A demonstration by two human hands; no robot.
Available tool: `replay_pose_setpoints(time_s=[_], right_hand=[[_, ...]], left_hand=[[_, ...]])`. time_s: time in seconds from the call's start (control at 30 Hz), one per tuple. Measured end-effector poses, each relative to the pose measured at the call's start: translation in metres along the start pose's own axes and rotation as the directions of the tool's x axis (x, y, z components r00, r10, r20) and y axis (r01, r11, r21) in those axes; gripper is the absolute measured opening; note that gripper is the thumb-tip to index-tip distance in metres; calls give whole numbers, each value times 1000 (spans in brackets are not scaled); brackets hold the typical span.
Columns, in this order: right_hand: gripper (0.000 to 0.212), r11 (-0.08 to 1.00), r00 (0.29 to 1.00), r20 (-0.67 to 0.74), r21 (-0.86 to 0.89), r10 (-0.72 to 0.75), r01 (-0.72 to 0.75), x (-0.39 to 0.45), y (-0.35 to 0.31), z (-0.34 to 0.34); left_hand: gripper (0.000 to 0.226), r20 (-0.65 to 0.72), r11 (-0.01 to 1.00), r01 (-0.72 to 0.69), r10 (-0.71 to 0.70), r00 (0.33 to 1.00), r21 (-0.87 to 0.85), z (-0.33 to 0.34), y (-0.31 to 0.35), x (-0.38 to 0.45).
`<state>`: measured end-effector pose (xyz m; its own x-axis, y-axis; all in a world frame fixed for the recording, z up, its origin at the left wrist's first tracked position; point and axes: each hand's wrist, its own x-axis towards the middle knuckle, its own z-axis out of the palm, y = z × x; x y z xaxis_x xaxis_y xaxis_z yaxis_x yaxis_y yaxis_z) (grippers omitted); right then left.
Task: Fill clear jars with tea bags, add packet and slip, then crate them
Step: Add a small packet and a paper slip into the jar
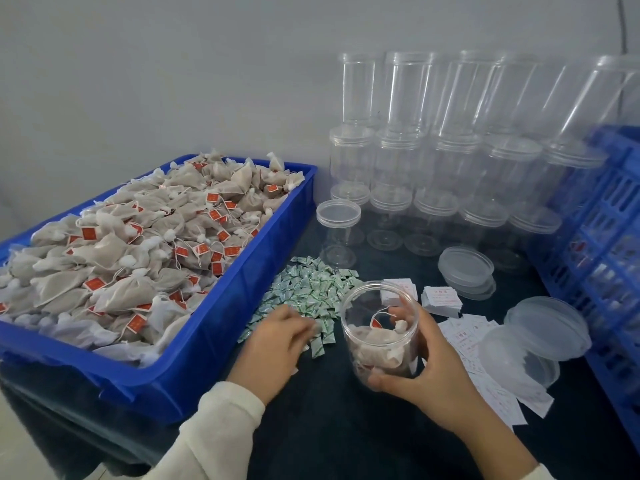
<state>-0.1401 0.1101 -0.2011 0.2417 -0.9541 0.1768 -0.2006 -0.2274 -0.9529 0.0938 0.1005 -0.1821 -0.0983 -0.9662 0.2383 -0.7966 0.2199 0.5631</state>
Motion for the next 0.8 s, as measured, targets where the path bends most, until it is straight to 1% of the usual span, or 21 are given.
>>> replay_pose_setpoints(time_s=[0.07, 0.1, 0.17, 0.23, 0.3, 0.37, 0.47, 0.53, 0.67, 0.8], right_hand=[[102, 1000, 1000, 1, 11, 0, 0, 0, -1, 0], [102, 1000, 1000, 0, 14, -3, 3, 1, -1, 0], [102, 1000, 1000, -3, 16, -15, 15, 2, 0, 1], [100, 999, 999, -4, 13, -40, 40, 4, -1, 3], [97, 998, 998, -4, -1, -68, 68, 5, -4, 6], [94, 996, 996, 8, -12, -91, 91, 7, -8, 8], [94, 994, 994, 20, -11, -111, 111, 8, -11, 10], [96, 993, 993, 19, -6, -117, 117, 9, -13, 10], [94, 990, 990, 14, 14, -138, 138, 9, -15, 9], [96, 990, 990, 8, 14, -142, 142, 10, -16, 9]], left_hand=[[21, -62, 991, 3, -12, 998, -135, -25, 17, 2], [20, -69, 980, -11, -3, 998, -197, -39, 26, 2], [20, -35, 952, -58, 50, 998, -299, -65, 49, 4], [15, 29, 937, -112, 128, 991, -331, -82, 72, 7], [9, 119, 949, -160, 198, 973, -271, -88, 91, 13], [7, 215, 965, -208, 239, 947, -158, -87, 104, 20], [11, 344, 960, -277, 245, 906, 48, -77, 114, 32], [16, 409, 940, -308, 226, 884, 145, -69, 118, 38], [21, 491, 904, -354, 202, 848, 239, -58, 122, 46], [23, 521, 881, -376, 187, 833, 286, -54, 122, 50]])
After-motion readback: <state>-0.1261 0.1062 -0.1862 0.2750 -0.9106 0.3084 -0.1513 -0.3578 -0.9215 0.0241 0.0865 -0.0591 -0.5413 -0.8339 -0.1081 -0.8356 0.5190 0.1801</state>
